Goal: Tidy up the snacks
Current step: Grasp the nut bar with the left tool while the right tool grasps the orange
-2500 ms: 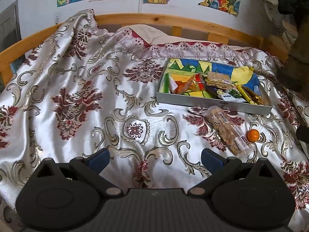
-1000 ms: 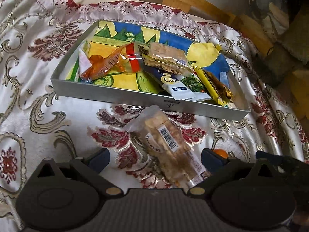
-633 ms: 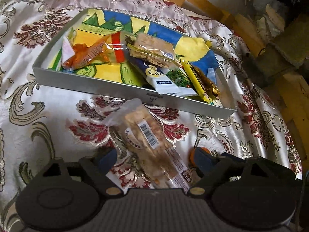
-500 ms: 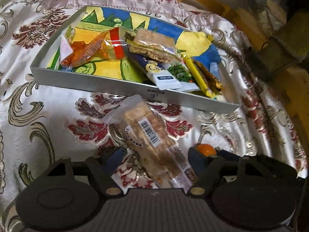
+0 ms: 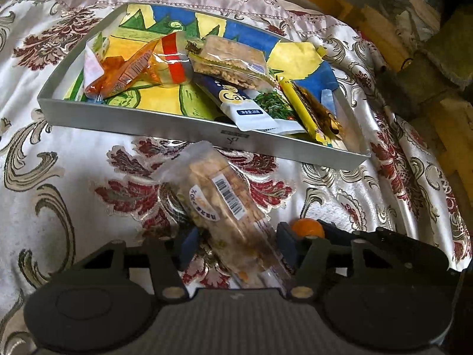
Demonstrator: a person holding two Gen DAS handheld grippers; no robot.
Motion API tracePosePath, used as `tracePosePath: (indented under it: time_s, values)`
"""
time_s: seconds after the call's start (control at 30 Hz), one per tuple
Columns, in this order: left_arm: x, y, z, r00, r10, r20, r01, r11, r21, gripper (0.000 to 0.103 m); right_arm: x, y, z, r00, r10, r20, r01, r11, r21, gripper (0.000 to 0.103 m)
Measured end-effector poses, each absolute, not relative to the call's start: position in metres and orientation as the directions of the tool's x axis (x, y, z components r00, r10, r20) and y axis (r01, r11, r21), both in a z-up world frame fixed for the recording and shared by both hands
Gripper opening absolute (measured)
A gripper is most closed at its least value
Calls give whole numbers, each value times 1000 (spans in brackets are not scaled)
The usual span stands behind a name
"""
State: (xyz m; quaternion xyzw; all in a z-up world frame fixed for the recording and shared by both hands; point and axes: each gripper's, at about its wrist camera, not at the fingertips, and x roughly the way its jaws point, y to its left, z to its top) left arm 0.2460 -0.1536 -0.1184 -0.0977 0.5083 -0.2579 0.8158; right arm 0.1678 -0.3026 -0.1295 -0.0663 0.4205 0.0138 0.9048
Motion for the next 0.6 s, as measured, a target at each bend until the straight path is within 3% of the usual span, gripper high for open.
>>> tracePosePath:
  time_s: [0.17,0.6]
  values:
    - [246,-147,-120,343,-553,-759,307,830,-466,54,168,-304,-128,648,-21,-762,-78,993,-94,35]
    - [228,-126,-116,368,-566,-738,243,825,-511,47,160,-300,-116,680,-6,-734,-79,994,-81,35]
